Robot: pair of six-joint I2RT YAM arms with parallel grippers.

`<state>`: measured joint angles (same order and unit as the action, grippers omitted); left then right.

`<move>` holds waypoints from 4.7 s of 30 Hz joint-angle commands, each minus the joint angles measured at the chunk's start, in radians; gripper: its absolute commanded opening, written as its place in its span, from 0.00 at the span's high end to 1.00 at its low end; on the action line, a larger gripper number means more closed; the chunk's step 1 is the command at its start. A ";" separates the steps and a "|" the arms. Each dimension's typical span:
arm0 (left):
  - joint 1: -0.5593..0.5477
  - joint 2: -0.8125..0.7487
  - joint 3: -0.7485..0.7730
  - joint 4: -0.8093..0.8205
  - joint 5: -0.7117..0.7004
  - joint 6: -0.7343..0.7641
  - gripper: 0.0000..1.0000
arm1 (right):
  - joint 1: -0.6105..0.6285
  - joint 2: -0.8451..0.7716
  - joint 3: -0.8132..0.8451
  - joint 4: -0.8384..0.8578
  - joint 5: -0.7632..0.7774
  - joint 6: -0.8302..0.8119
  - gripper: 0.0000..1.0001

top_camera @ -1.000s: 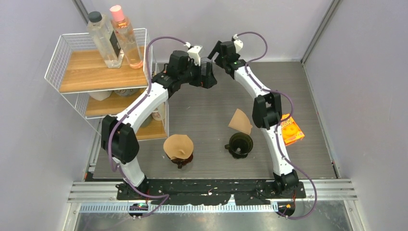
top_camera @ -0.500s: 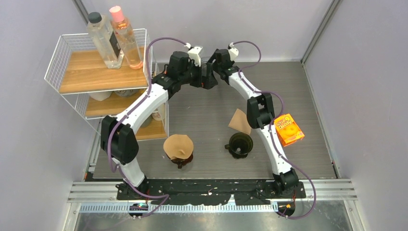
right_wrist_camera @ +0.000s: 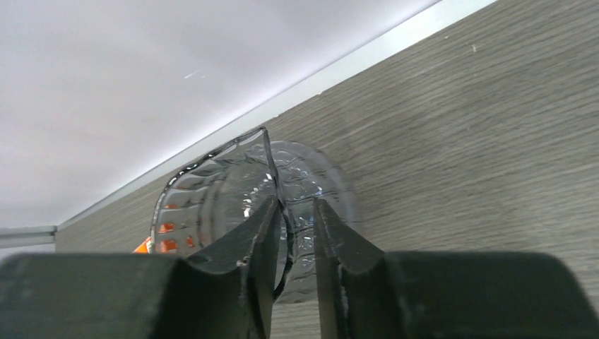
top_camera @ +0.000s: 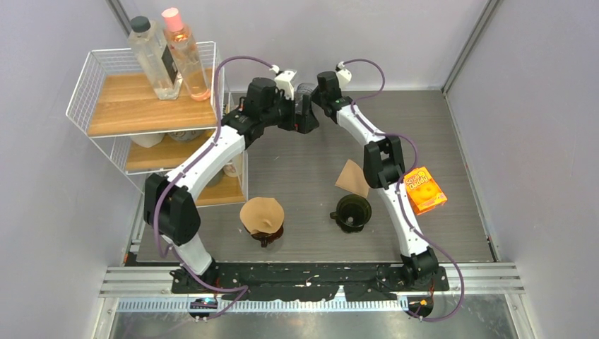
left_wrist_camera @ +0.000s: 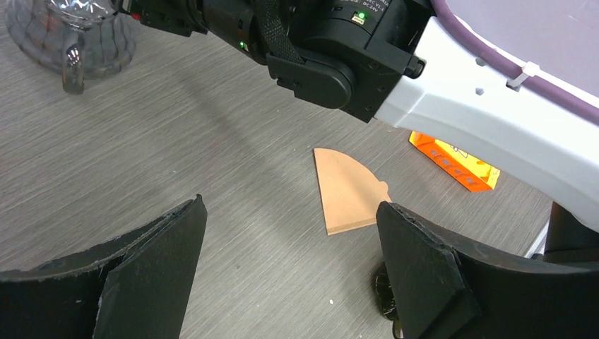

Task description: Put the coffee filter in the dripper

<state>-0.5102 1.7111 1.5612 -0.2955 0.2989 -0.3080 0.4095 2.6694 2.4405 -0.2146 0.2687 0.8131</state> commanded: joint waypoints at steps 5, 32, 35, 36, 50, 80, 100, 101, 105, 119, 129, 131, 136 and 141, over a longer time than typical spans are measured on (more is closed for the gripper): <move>-0.009 -0.089 -0.023 0.048 -0.002 -0.002 0.01 | 0.003 -0.145 -0.078 -0.060 0.007 -0.065 0.84; -0.169 -0.354 -0.226 -0.022 -0.015 0.011 0.01 | 0.131 -0.866 -1.017 -0.058 0.027 -0.565 0.94; -0.195 -0.410 -0.281 -0.020 -0.044 0.007 0.01 | 0.172 -0.897 -1.094 -0.058 0.027 -0.546 0.94; -0.199 -0.426 -0.299 -0.017 -0.051 0.001 0.01 | 0.178 -0.911 -1.107 -0.058 0.021 -0.538 0.93; -0.209 -0.556 -0.436 0.027 -0.085 -0.023 0.01 | 0.258 -0.960 -1.166 -0.065 0.017 -0.475 0.71; -0.238 -0.532 -0.459 0.029 0.022 0.037 0.01 | -0.003 -1.791 -1.756 -0.333 -0.363 -0.462 0.03; -0.280 -0.455 -0.412 0.001 0.050 0.056 0.01 | -0.005 -1.801 -1.936 -0.201 -0.495 -0.433 0.75; -0.281 -0.455 -0.412 0.000 0.052 0.055 0.01 | -0.004 -1.806 -1.925 -0.216 -0.493 -0.441 0.77; -0.284 -0.458 -0.412 0.001 0.061 0.056 0.01 | -0.004 -1.828 -1.868 -0.269 -0.494 -0.478 0.83; -0.297 -0.495 -0.449 0.048 0.118 0.032 0.01 | -0.005 -1.575 -1.426 -0.341 -0.560 -0.371 0.91; -0.298 -0.524 -0.470 0.067 0.094 0.019 0.01 | 0.004 -1.276 -1.129 -0.331 -0.531 -0.317 0.92; -0.297 -0.527 -0.473 0.068 0.080 0.012 0.01 | 0.005 -1.217 -1.070 -0.347 -0.528 -0.320 0.92; -0.297 -0.527 -0.466 0.045 0.032 0.005 0.01 | 0.017 -1.072 -0.908 -0.432 -0.532 -0.344 0.92; -0.297 -0.540 -0.470 0.047 0.027 0.003 0.01 | 0.032 -0.999 -0.834 -0.476 -0.526 -0.365 0.91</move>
<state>-0.8032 1.2110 1.0943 -0.2867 0.3420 -0.2955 0.4244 1.6524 1.5173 -0.6479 -0.2558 0.4675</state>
